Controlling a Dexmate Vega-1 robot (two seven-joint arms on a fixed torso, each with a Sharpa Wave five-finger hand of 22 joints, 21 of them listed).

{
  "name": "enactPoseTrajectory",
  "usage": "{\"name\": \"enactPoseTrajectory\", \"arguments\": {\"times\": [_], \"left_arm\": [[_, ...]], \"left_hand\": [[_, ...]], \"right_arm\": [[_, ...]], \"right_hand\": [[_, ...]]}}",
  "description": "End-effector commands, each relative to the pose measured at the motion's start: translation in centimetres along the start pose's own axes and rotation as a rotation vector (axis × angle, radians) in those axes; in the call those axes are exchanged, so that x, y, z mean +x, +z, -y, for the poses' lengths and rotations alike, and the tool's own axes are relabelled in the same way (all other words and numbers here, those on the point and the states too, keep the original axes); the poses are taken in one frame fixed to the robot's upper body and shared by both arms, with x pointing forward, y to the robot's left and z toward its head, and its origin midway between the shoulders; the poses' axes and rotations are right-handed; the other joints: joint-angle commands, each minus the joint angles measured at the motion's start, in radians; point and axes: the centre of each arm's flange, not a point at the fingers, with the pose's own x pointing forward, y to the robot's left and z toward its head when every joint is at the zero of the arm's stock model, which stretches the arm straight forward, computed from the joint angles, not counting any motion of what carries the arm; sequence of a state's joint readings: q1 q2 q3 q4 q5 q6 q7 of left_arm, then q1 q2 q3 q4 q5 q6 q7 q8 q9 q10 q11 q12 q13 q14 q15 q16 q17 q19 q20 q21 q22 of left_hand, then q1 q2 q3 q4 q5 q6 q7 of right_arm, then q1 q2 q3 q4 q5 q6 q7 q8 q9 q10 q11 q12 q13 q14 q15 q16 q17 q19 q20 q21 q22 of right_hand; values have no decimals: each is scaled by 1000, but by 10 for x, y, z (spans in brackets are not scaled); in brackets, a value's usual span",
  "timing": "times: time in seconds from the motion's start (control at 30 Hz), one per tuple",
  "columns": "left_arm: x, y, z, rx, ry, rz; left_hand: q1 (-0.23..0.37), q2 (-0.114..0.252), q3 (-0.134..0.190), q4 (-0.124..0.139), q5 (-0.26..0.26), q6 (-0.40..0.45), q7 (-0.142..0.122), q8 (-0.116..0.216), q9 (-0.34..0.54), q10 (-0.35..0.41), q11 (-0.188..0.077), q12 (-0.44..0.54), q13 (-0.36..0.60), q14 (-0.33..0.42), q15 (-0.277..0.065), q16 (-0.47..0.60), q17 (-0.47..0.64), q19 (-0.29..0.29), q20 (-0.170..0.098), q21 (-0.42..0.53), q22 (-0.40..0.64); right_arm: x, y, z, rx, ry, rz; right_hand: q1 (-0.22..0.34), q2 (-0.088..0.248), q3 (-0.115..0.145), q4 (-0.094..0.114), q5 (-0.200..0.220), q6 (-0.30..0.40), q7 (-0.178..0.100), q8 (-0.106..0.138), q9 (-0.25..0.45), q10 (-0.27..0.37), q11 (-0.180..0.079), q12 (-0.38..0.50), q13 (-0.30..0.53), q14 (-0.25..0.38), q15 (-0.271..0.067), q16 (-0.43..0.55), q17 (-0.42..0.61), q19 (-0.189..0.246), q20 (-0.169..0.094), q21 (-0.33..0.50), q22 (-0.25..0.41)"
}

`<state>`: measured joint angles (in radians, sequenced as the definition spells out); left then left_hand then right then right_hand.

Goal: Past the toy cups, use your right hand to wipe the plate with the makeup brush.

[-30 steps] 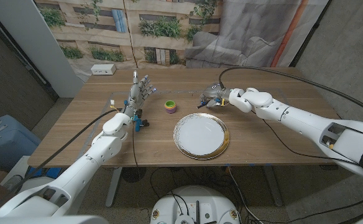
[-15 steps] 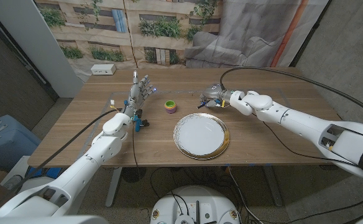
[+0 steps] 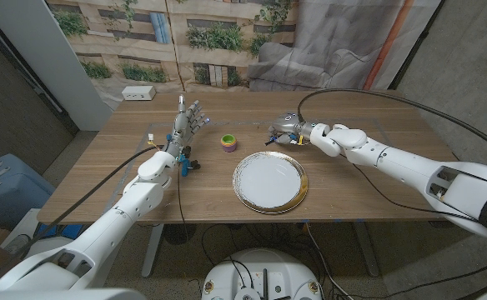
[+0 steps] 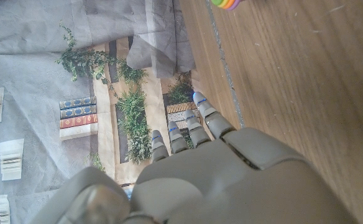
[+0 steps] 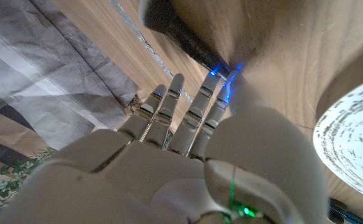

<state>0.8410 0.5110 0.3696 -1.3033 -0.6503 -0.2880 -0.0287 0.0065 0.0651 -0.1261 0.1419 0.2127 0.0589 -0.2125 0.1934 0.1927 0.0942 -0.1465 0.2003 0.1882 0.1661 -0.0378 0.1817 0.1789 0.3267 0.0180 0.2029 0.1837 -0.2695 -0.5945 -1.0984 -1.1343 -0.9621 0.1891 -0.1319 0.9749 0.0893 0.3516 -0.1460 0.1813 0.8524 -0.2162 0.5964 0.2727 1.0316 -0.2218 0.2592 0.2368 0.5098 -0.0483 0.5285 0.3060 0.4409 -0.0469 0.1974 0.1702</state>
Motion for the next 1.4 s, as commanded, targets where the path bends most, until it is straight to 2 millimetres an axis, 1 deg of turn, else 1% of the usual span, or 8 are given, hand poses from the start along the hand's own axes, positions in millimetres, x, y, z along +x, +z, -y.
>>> {"name": "enactPoseTrajectory", "arguments": {"times": [0.03,0.33,0.9,1.4], "left_arm": [[0,0,0,0,0,0],[0,0,0,0,0,0],[0,0,0,0,0,0],[0,0,0,0,0,0]], "left_hand": [[-1,15,-1,7,3,-1,-8,4,2,1,-11,7,3,9,-13,3,2,8,1,7,5],[-1,15,-1,7,3,-1,-8,4,2,1,-12,7,3,8,-13,3,2,8,1,6,5],[-1,15,-1,7,4,-2,-8,3,2,1,-11,7,3,8,-13,3,2,8,2,7,5],[-1,15,-1,7,4,-1,-8,4,2,1,-12,7,3,8,-14,3,2,8,1,7,5]], "right_arm": [[-1,-2,1,15,-25,12],[-4,-3,11,29,-82,14],[-12,-10,30,82,-159,1],[-30,-16,48,294,-211,-17]], "right_hand": [[-4,20,4,9,1,9,0,2,1,13,-1,5,2,12,-157,-5,-1,8,-19,4,2],[-7,28,3,10,-1,22,1,5,-4,25,-2,6,1,22,-161,-2,1,14,-23,6,2],[-5,32,2,3,-2,33,1,6,-12,34,-1,6,-1,32,-164,2,3,18,-26,6,2],[-3,31,3,0,-2,37,1,6,-17,38,-1,5,-2,32,-164,-1,1,18,-24,6,2]]}}
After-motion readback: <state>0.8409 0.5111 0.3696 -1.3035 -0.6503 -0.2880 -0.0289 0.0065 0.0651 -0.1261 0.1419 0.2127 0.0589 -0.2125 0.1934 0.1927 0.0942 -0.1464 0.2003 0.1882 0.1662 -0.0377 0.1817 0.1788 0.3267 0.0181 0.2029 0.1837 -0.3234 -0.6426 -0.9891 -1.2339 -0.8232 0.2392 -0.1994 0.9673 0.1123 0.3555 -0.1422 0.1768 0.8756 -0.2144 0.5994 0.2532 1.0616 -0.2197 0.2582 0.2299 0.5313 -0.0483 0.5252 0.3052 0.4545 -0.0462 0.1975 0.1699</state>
